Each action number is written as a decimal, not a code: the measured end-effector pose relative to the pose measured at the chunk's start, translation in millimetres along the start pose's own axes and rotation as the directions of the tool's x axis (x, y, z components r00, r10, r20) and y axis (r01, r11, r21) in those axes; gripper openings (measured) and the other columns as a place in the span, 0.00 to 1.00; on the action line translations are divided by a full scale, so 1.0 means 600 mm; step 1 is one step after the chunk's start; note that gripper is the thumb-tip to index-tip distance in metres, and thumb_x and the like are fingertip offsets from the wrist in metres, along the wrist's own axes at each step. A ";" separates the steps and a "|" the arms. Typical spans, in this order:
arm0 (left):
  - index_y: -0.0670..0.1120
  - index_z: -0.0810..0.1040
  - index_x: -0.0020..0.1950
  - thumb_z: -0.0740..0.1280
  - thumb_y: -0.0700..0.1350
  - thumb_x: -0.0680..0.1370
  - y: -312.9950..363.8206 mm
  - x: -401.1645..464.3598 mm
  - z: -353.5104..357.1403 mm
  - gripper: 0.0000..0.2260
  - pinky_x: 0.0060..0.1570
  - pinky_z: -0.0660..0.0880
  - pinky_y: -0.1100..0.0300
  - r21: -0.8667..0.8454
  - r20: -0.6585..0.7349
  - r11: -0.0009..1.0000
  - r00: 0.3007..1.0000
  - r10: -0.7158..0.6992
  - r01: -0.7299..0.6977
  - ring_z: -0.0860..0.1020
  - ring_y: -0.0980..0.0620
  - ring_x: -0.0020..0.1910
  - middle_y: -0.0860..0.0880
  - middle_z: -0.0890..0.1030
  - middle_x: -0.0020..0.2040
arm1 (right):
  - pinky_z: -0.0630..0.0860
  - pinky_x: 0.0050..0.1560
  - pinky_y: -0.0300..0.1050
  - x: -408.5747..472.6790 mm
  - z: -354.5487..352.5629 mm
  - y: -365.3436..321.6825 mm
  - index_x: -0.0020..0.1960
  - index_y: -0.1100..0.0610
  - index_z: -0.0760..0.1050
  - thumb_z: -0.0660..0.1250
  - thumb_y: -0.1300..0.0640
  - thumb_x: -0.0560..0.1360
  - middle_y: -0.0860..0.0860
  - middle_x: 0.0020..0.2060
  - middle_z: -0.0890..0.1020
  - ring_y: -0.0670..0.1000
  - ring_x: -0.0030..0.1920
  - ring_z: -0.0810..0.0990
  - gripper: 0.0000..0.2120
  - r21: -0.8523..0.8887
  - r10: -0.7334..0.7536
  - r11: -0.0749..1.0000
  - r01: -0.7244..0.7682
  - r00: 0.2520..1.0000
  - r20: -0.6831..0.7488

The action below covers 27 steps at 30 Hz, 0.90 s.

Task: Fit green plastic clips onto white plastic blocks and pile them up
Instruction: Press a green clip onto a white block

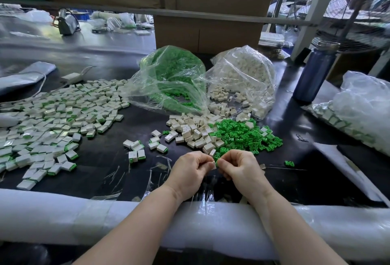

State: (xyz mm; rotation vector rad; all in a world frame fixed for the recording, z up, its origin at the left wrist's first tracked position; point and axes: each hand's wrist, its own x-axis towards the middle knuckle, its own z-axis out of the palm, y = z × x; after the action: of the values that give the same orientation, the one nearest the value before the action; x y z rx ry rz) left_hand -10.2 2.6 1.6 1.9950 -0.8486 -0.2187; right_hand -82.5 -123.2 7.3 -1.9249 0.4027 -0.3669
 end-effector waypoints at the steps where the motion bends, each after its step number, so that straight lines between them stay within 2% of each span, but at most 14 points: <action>1: 0.43 0.82 0.49 0.67 0.42 0.77 0.000 0.000 0.000 0.06 0.49 0.72 0.64 0.015 0.004 1.000 1.000 0.014 -0.014 0.77 0.54 0.44 0.52 0.79 0.42 | 0.72 0.32 0.39 0.000 -0.002 0.000 0.32 0.55 0.76 0.68 0.64 0.73 0.50 0.26 0.77 0.44 0.27 0.73 0.12 -0.010 -0.006 1.000 0.006 1.000 0.009; 4: 0.42 0.82 0.49 0.67 0.41 0.77 -0.001 0.000 -0.001 0.06 0.47 0.70 0.66 0.022 0.007 0.999 0.999 0.032 -0.032 0.75 0.55 0.42 0.54 0.77 0.39 | 0.72 0.32 0.37 -0.001 -0.002 -0.001 0.32 0.54 0.76 0.68 0.65 0.73 0.49 0.25 0.77 0.42 0.26 0.73 0.12 -0.017 -0.013 1.000 0.013 1.000 0.015; 7: 0.43 0.82 0.52 0.66 0.42 0.77 -0.002 0.001 0.001 0.07 0.50 0.71 0.66 0.004 -0.023 1.000 0.999 0.028 -0.028 0.77 0.54 0.46 0.50 0.80 0.45 | 0.72 0.32 0.38 0.000 0.004 0.001 0.33 0.55 0.76 0.68 0.64 0.73 0.49 0.26 0.77 0.44 0.27 0.73 0.10 0.007 -0.022 1.000 0.022 0.999 -0.040; 10: 0.44 0.81 0.55 0.66 0.42 0.77 0.001 0.002 0.006 0.08 0.46 0.69 0.74 -0.024 -0.063 0.999 0.997 0.038 -0.039 0.76 0.58 0.44 0.50 0.81 0.47 | 0.75 0.32 0.39 0.001 0.005 -0.001 0.37 0.57 0.77 0.69 0.65 0.72 0.52 0.28 0.79 0.45 0.28 0.75 0.07 0.082 -0.030 0.996 0.038 0.995 -0.097; 12: 0.47 0.79 0.55 0.68 0.43 0.76 0.001 0.001 0.007 0.08 0.42 0.70 0.72 -0.063 -0.048 0.997 0.998 0.035 -0.038 0.74 0.59 0.37 0.52 0.79 0.40 | 0.74 0.29 0.36 0.001 0.003 0.000 0.40 0.59 0.76 0.68 0.68 0.72 0.52 0.28 0.79 0.44 0.27 0.76 0.06 0.175 -0.009 0.984 0.027 0.995 -0.103; 14: 0.52 0.76 0.51 0.71 0.43 0.73 -0.001 0.000 0.006 0.10 0.41 0.72 0.66 -0.084 -0.020 0.996 1.000 0.019 -0.021 0.73 0.57 0.34 0.53 0.76 0.38 | 0.74 0.28 0.35 0.001 0.002 0.000 0.39 0.60 0.76 0.68 0.69 0.72 0.52 0.27 0.79 0.45 0.26 0.76 0.06 0.214 0.007 0.977 0.017 0.994 -0.107; 16: 0.52 0.75 0.49 0.72 0.42 0.72 -0.002 0.001 0.008 0.10 0.44 0.75 0.64 -0.074 -0.029 0.997 0.999 0.015 -0.017 0.75 0.55 0.37 0.52 0.77 0.40 | 0.74 0.28 0.34 0.000 0.001 0.000 0.39 0.60 0.77 0.69 0.68 0.72 0.51 0.27 0.80 0.44 0.27 0.77 0.06 0.223 0.012 0.975 0.011 0.995 -0.100; 20: 0.45 0.80 0.50 0.68 0.42 0.75 -0.005 0.004 0.006 0.05 0.48 0.74 0.68 -0.123 -0.082 0.992 0.997 -0.010 0.000 0.79 0.55 0.44 0.51 0.81 0.44 | 0.75 0.29 0.34 -0.002 -0.003 -0.001 0.37 0.59 0.79 0.69 0.67 0.72 0.50 0.27 0.80 0.43 0.27 0.77 0.07 0.288 0.013 0.957 0.006 0.998 -0.062; 24: 0.46 0.82 0.49 0.68 0.44 0.76 -0.004 0.004 0.000 0.05 0.49 0.74 0.66 -0.180 -0.029 0.983 0.999 -0.041 0.035 0.79 0.57 0.43 0.51 0.83 0.43 | 0.74 0.29 0.35 0.000 0.001 0.001 0.36 0.58 0.78 0.69 0.65 0.73 0.50 0.27 0.78 0.43 0.27 0.75 0.07 0.216 -0.006 0.976 0.021 0.998 -0.068; 27: 0.48 0.82 0.47 0.68 0.43 0.76 -0.004 0.004 -0.002 0.04 0.47 0.74 0.67 -0.202 -0.015 0.978 0.999 -0.049 0.045 0.78 0.58 0.41 0.52 0.82 0.41 | 0.74 0.32 0.40 0.002 0.005 0.002 0.36 0.56 0.77 0.68 0.63 0.74 0.50 0.27 0.78 0.46 0.28 0.74 0.08 0.138 -0.006 0.990 0.015 0.998 -0.067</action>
State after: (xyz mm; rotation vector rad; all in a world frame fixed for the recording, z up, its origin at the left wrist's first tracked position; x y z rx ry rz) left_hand -6.6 2.6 0.6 1.8258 -0.7371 -0.2993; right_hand -80.3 -121.6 5.0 -1.7841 0.4002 -0.4554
